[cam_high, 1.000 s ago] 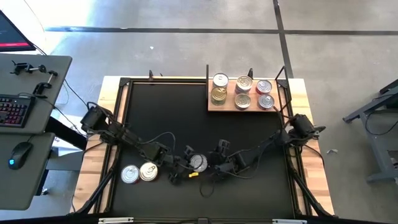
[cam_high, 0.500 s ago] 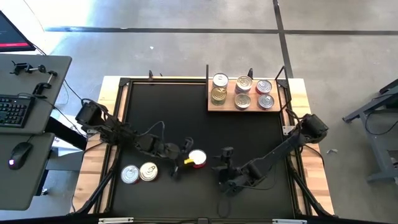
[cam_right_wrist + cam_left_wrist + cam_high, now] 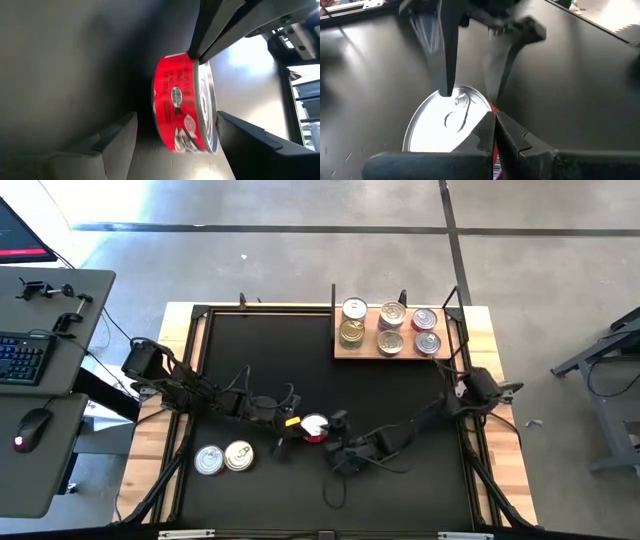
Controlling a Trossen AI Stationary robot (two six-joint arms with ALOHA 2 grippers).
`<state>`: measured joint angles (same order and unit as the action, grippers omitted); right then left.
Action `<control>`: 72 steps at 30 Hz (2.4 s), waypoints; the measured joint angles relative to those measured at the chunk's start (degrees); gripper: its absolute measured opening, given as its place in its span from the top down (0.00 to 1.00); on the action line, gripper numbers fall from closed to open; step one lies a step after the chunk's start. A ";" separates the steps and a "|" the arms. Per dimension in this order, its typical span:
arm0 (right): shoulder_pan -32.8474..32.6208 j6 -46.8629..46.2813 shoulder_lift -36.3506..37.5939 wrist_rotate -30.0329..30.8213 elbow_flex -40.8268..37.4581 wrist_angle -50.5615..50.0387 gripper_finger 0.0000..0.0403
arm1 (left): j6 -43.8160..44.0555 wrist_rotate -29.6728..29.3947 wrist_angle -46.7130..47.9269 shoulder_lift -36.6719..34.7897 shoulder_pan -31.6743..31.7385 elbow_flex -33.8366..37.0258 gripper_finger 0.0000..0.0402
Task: Stack canned seafood by type on shelf
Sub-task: Stack the red tuna can on top of the other red tuna can on the shelf
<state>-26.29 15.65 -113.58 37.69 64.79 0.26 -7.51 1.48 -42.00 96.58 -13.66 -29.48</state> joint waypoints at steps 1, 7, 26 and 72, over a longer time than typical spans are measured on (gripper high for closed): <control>0.42 0.48 -0.80 0.20 0.00 1.02 0.35 | 0.00 -0.03 -0.30 0.00 -0.01 0.10 1.00; 1.95 0.99 -4.85 4.64 0.00 5.87 0.35 | 0.02 0.04 -1.73 0.00 -0.05 0.57 1.00; -0.68 -32.56 2.93 5.01 16.10 -46.84 0.71 | 2.61 -27.49 11.42 -10.33 -0.28 0.49 1.00; 61.24 -23.10 15.66 15.62 -0.04 -63.46 0.71 | 7.45 -27.43 6.97 -10.10 -5.17 0.59 1.00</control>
<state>34.95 -7.44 -97.92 53.32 64.75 -63.20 -0.06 -25.96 -35.03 86.48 -18.83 -28.88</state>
